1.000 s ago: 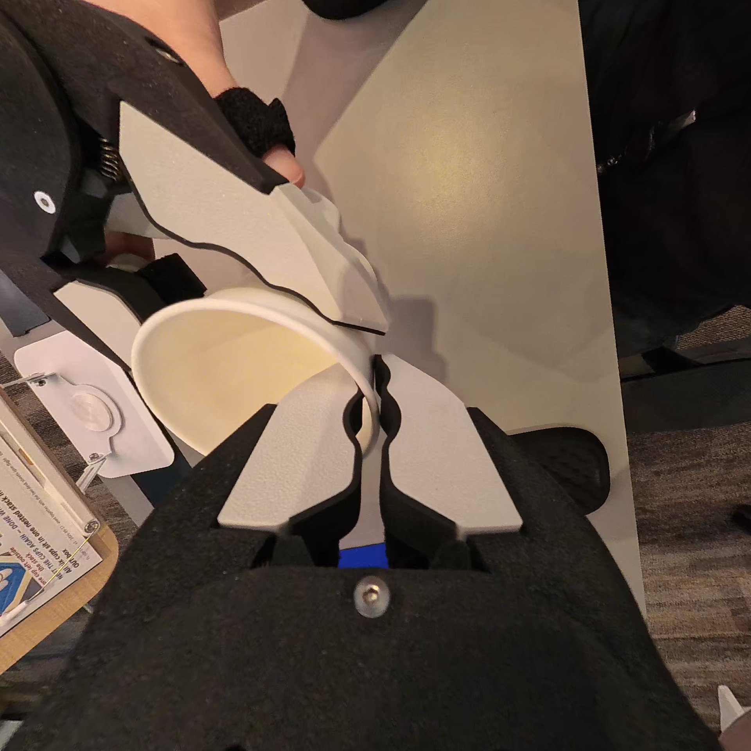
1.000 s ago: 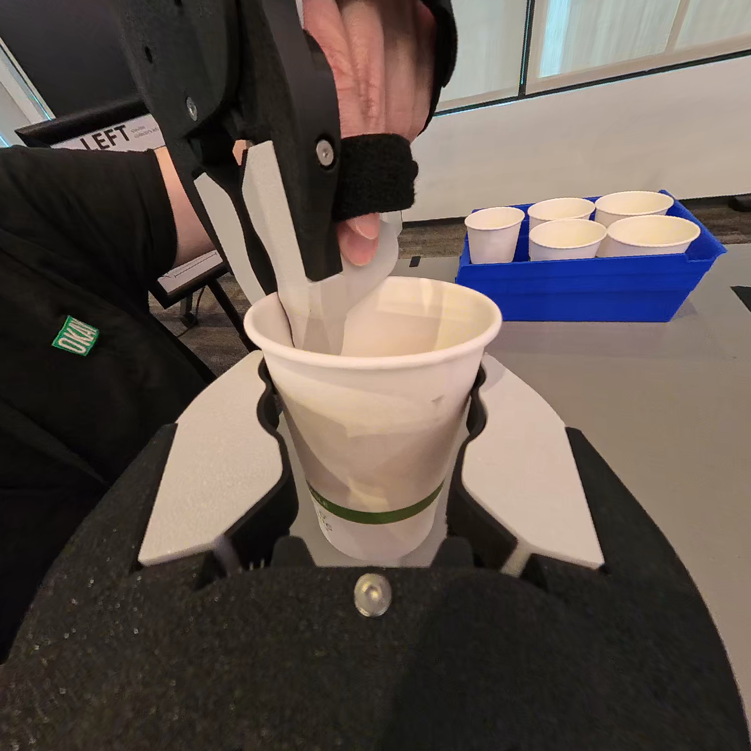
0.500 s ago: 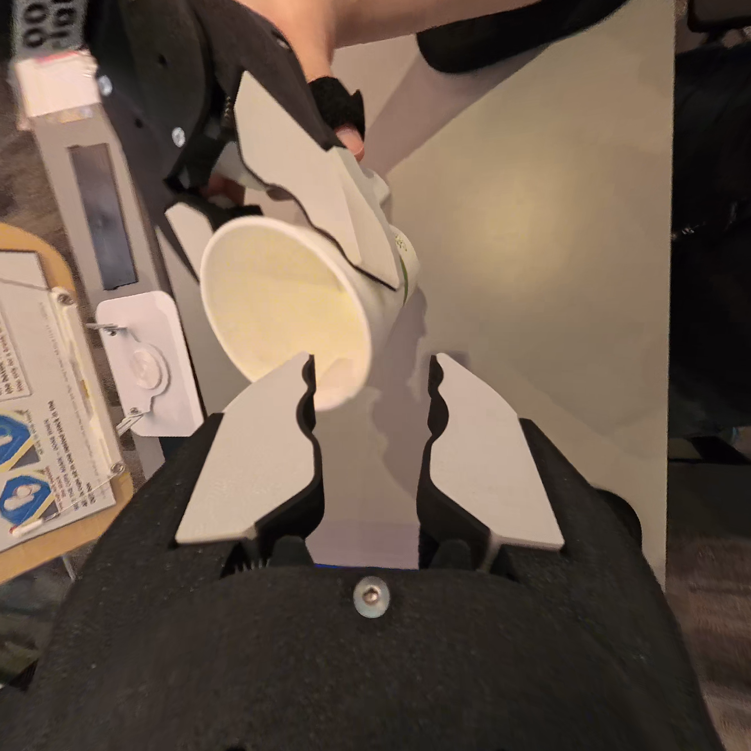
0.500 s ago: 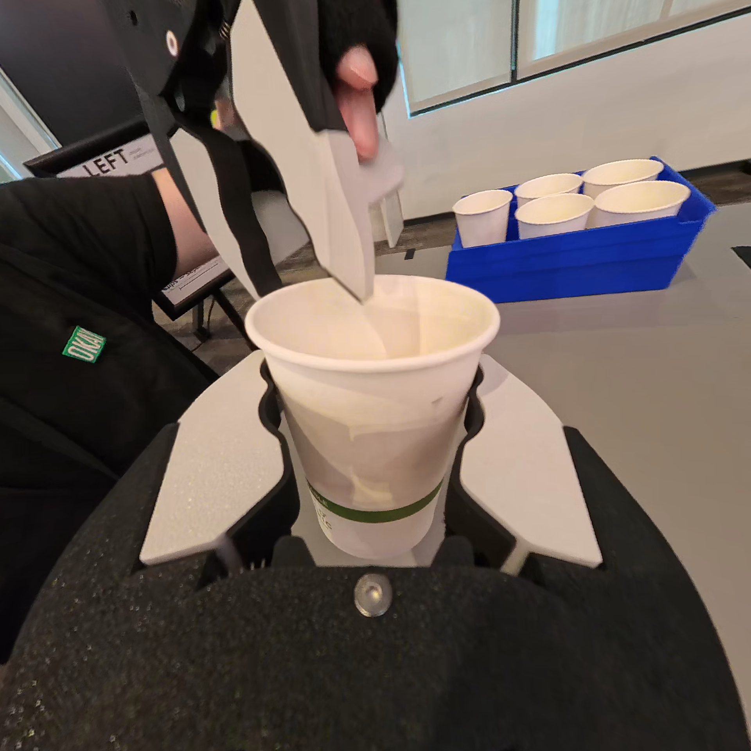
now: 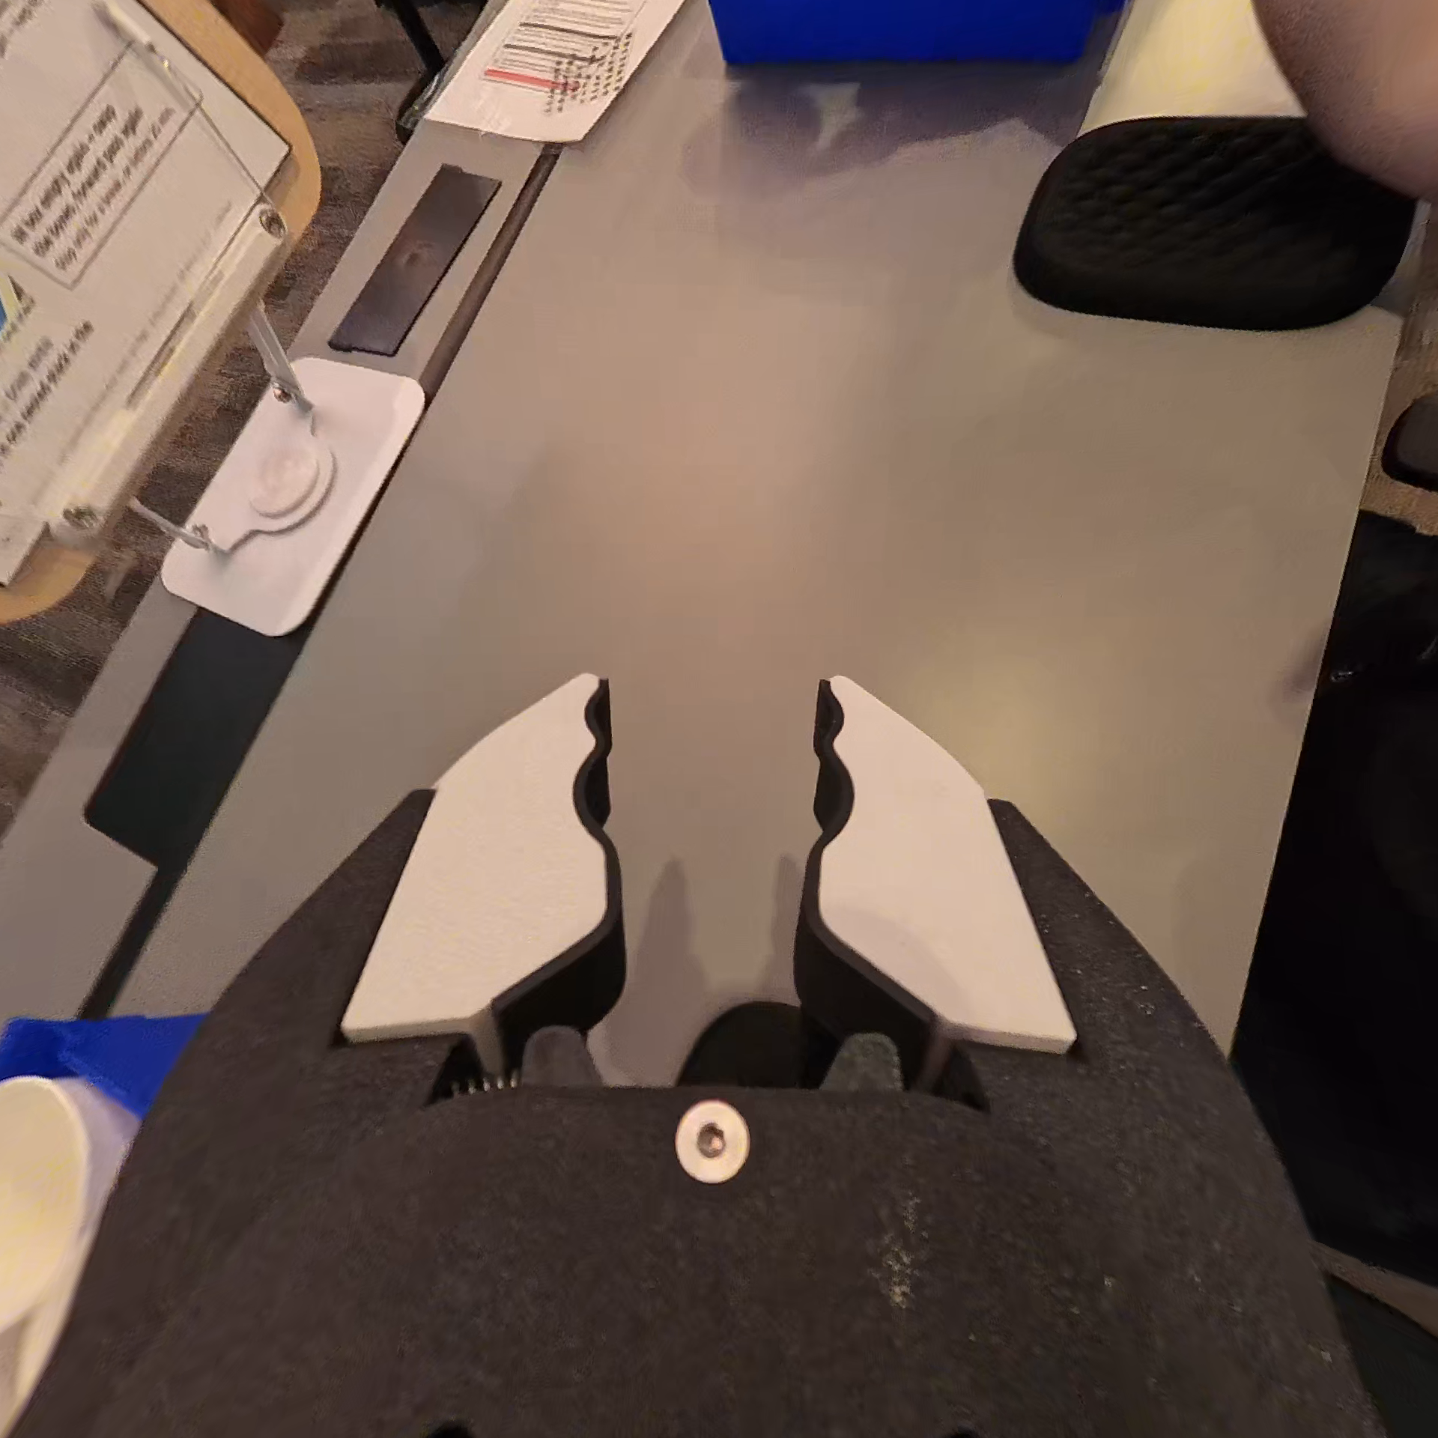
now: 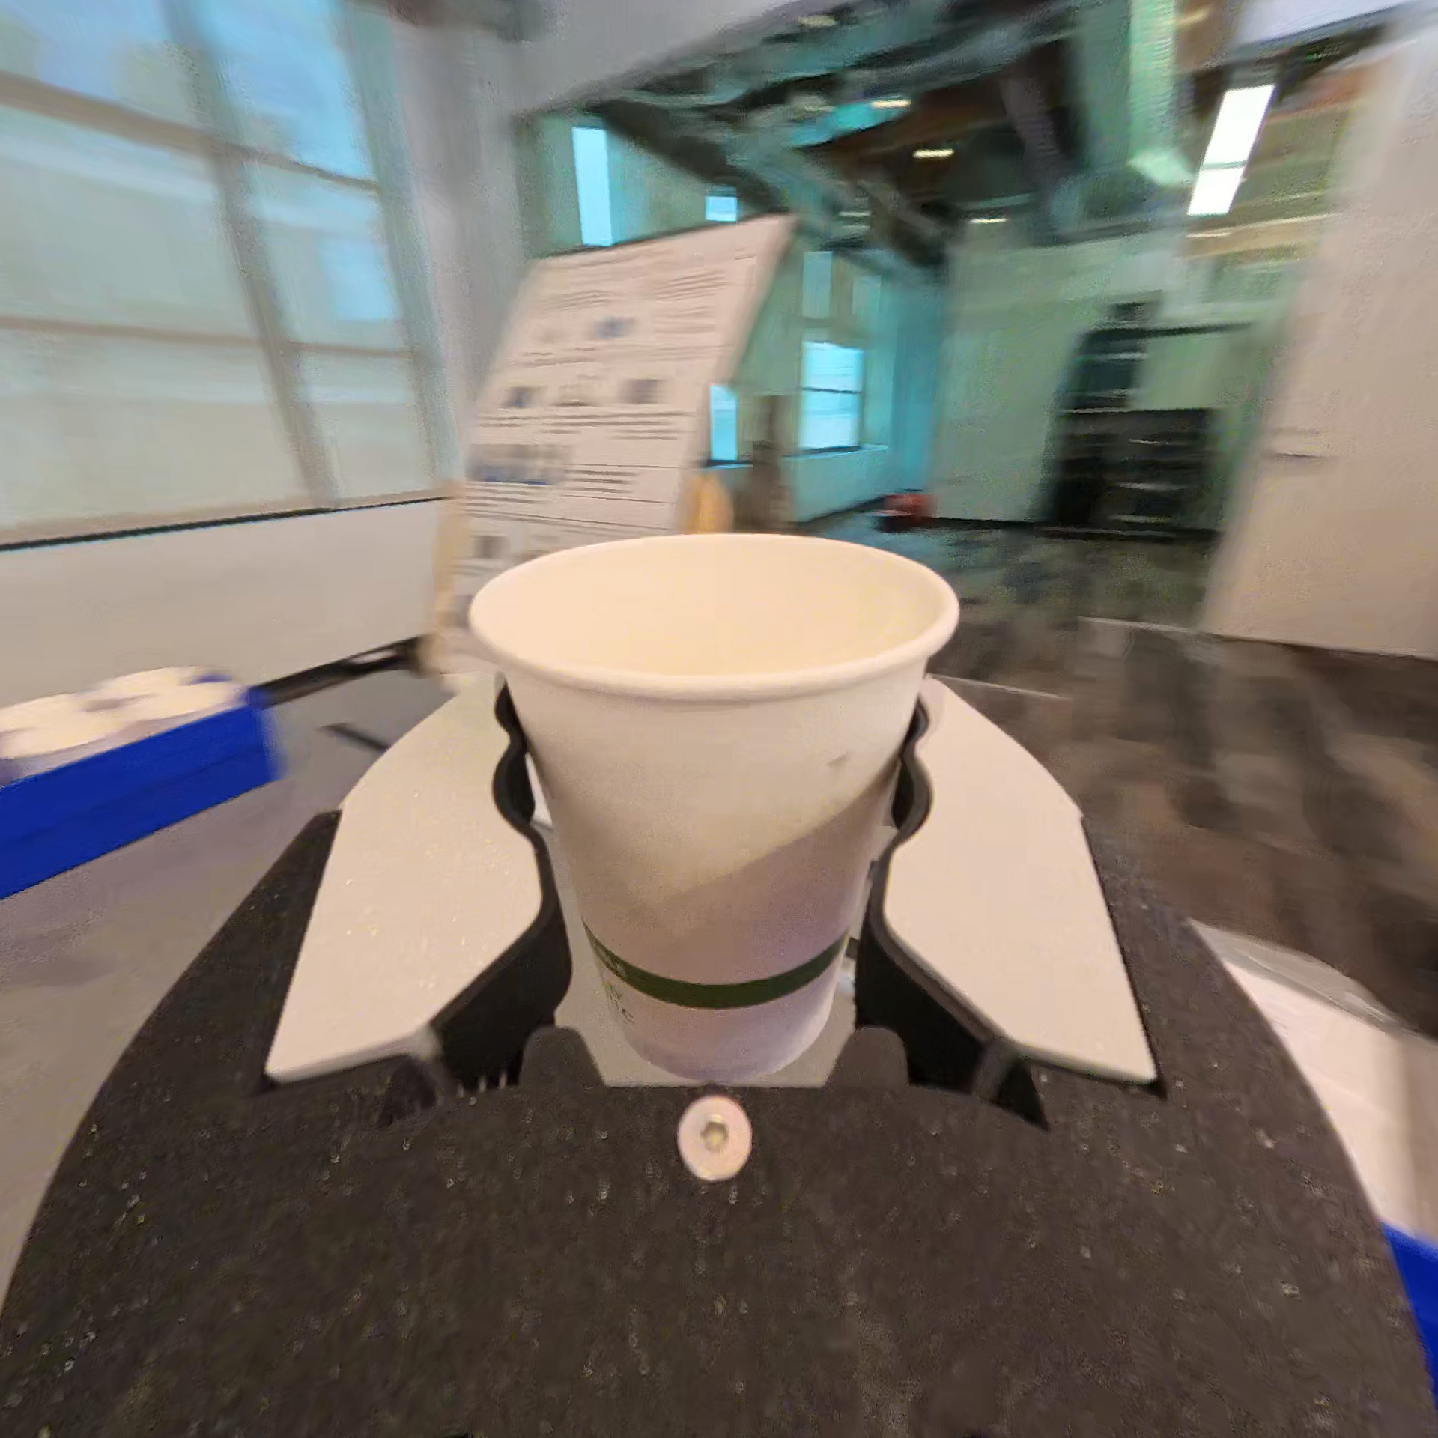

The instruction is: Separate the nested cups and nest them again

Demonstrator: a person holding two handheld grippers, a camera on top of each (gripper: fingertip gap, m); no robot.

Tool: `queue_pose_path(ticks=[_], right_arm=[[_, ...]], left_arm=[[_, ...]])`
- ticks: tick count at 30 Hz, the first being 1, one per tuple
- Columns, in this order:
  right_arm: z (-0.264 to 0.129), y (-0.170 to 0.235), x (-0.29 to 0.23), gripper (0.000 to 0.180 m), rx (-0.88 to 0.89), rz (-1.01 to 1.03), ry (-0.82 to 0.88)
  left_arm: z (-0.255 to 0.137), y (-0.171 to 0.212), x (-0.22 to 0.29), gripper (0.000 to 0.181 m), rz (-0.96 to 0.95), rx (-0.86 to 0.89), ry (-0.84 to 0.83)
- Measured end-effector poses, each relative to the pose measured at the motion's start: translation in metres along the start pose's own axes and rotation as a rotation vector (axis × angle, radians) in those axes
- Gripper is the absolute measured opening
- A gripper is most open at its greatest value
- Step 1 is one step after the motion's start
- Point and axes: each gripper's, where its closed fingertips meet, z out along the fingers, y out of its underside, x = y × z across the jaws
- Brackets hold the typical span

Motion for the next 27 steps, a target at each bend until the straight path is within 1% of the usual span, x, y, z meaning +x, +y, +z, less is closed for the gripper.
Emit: queue_pose_path(ticks=[2,4,7,9,14,16,23,27], right_arm=[[-0.022,0.021,0.065,0.091,-0.053,0.004,0.193],[-0.039,0.059,0.113,0.091,-0.125,-0.013,0.306],[-0.053,0.115,0.142,0.091,-0.207,0.025,0.313],[-0.061,0.144,0.159,0.091,-0.278,0.028,0.371],[-0.056,0.187,0.166,0.091,-0.316,0.112,0.358],[-0.054,0.199,0.169,0.092,-0.344,0.096,0.369],[-0.047,0.224,0.168,0.092,-0.404,0.019,0.356],[-0.049,0.226,0.168,0.093,-0.392,-0.009,0.354]], left_arm=[[-0.002,0.011,0.007,0.048,-0.041,0.029,0.011],[-0.006,0.019,0.008,0.047,-0.06,0.05,0.004],[-0.011,0.025,0.005,0.046,-0.081,0.073,-0.008],[-0.015,0.026,0.002,0.046,-0.098,0.085,-0.016],[-0.025,0.023,0.003,0.045,-0.085,0.093,-0.033],[-0.03,0.023,0.007,0.045,-0.072,0.087,-0.04],[-0.04,0.026,0.016,0.045,-0.045,0.063,-0.057],[-0.042,0.026,0.019,0.045,-0.044,0.067,-0.051]])
